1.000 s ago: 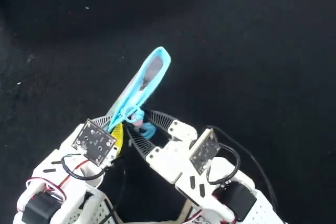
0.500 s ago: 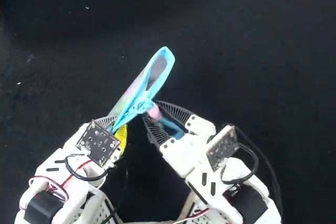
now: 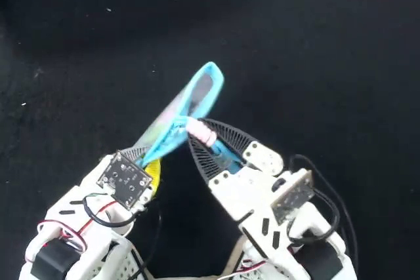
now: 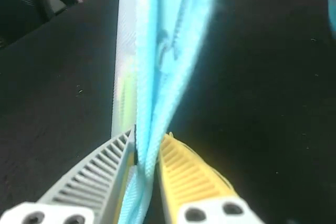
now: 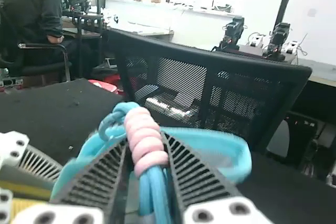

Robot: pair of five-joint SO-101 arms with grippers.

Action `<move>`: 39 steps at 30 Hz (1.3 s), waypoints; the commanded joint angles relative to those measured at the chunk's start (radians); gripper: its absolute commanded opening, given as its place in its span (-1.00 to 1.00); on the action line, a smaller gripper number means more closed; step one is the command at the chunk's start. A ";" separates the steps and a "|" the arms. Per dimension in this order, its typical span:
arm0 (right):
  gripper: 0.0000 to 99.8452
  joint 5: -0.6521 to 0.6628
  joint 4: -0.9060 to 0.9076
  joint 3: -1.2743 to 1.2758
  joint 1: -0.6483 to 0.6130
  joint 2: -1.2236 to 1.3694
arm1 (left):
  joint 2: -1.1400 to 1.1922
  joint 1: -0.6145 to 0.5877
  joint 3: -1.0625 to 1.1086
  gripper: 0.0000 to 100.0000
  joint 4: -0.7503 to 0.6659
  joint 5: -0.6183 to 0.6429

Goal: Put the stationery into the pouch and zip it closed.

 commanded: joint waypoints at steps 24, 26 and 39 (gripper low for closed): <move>-0.98 0.066 0.690 -1.070 0.247 0.871 | 0.028 0.002 0.053 -0.94 0.008 0.003; -0.98 0.068 0.690 -1.069 0.279 0.872 | 0.028 0.002 0.053 -0.94 0.008 0.003; -0.98 0.109 0.608 -0.920 0.505 0.952 | 0.028 0.002 0.053 -0.94 0.008 0.003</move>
